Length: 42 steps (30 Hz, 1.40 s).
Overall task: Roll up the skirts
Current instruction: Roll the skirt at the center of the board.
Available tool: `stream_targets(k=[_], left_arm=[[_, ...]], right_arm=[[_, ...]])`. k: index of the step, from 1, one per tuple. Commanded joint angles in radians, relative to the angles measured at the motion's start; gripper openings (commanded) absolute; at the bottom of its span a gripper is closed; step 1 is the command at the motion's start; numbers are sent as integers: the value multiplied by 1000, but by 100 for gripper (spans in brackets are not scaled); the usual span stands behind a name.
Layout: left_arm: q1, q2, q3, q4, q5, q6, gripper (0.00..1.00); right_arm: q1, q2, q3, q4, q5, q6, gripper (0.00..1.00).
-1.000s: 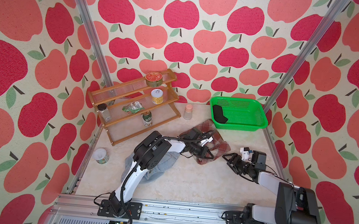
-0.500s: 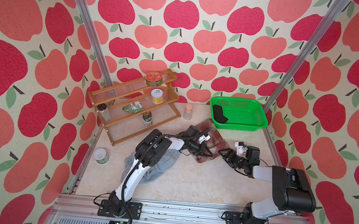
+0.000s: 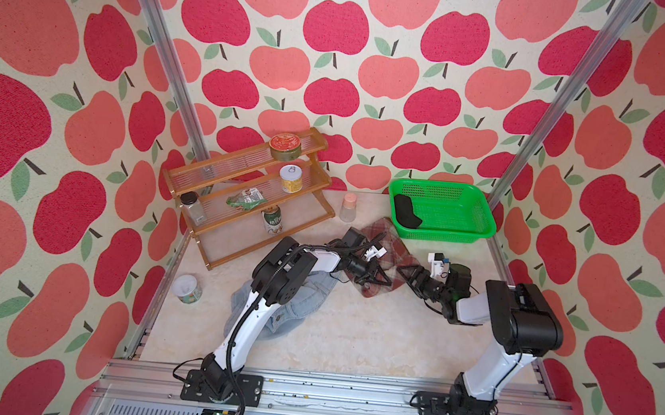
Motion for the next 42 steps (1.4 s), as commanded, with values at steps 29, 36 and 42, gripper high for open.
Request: stream_targets(k=[29,36,42], left_arm=[[-402,-631,-529,202,-1417,1285,88],[-512,-457,-449,226,-1551,1354,91],[-523,-340,-367,241,-1677,1374,93]], right_arm=[[16,-227,97,-552,70,-9,5],[12,-270,160,-676,68,-47,5],[2,-268,155,-689,49,-49,5]])
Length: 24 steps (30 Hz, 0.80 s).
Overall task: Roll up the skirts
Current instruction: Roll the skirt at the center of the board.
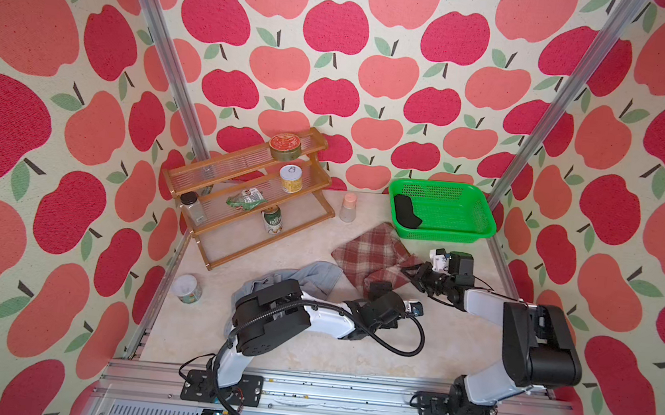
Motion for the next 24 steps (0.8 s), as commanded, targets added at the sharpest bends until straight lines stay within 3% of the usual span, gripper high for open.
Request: stream_targets(k=[1,7,12,19,22,24], left_arm=[[5,31,47,38,-120,36,93],[1,76,78,79,-174,84,94],[-16,113,79,203,-209,211,94],[-5,180,147,145,-238,237,94],[11,226,213,39,-291,220,89],[18,252,258,-45,-314,199,80]], right_arm=[[-11,-13,9,-43,-30,-26,5],[-25,-6,-4,-31,-47,-27,5],[-31,-1,-3,-35,-53,-33,5],[-44,-5,-2,-38,-67,-33,5],[-52,-11,-1,-52,-70,-42,5],[-57,-13,-2,-58,-72,-45,5]])
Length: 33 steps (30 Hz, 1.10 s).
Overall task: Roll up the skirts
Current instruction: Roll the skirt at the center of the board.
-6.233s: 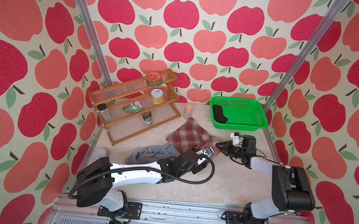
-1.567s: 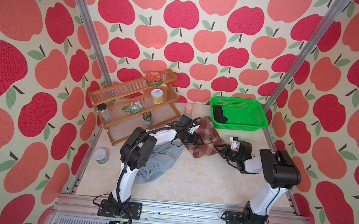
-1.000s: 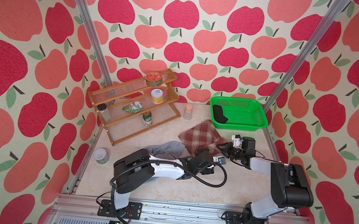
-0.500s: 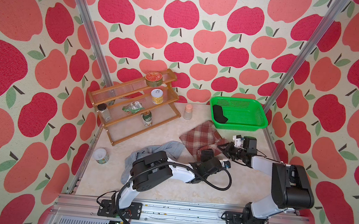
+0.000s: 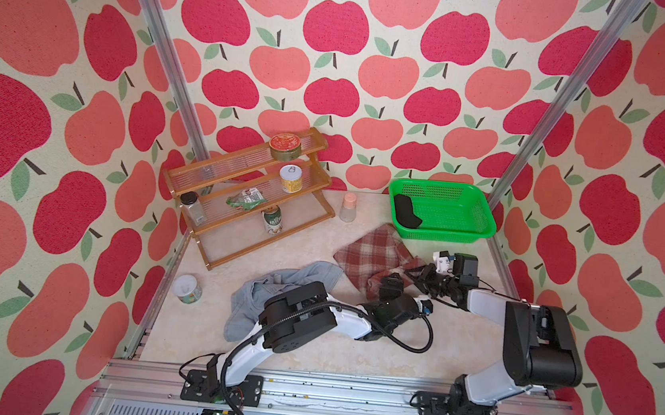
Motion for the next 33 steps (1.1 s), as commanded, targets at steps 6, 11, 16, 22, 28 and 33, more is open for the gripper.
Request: stream_targets(k=[6,11,16,22,28,33], left_arm=[[33,96,127,-239,-118,-45,11],[44,89,189,-467,-23,-206,0],[74,49,233,-681,238,-446,0],[156,49,255,-789,537,-652,0],[244,45,256,-804,787,-777,0],[321,40,252,-783,1012,-860,0]], right_arm=[[-17,-11,2,-35,-49,-33,5],[-22,-16,5,-53,-59,-47,6],[-81,-44,-3,-58,-66,-34,47],[-193,-126,-61,-35,-118,-14,68],[-244,-241,-147,-45,-127,-22,74],[-249,-319,-171,-114,-112,-77,79]])
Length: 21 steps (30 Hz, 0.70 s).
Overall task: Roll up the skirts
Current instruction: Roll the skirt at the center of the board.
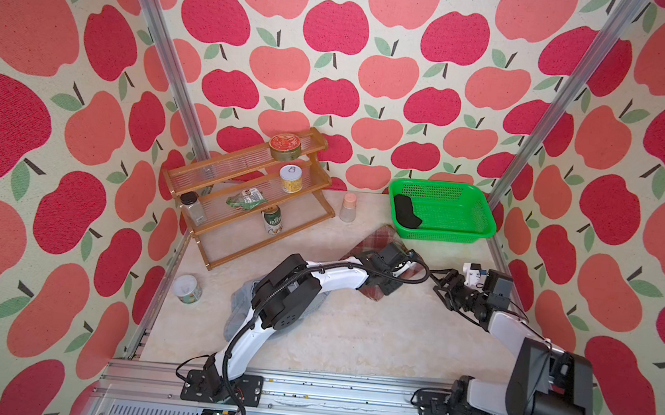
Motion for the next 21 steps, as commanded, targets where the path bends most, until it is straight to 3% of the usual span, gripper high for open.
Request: stream_targets(k=[1,13,21], left_arm=[[55,52,-46,-167,236,-121,0],[163,86,-147,102,647,-359,0],[189,117,-166,201,813,-454,0]], right_arm=[[-6,-29,-20,-44,-17,-58,79],[96,202,-24,245,-50,5,81],[158,331,29,294,-15,11,82]])
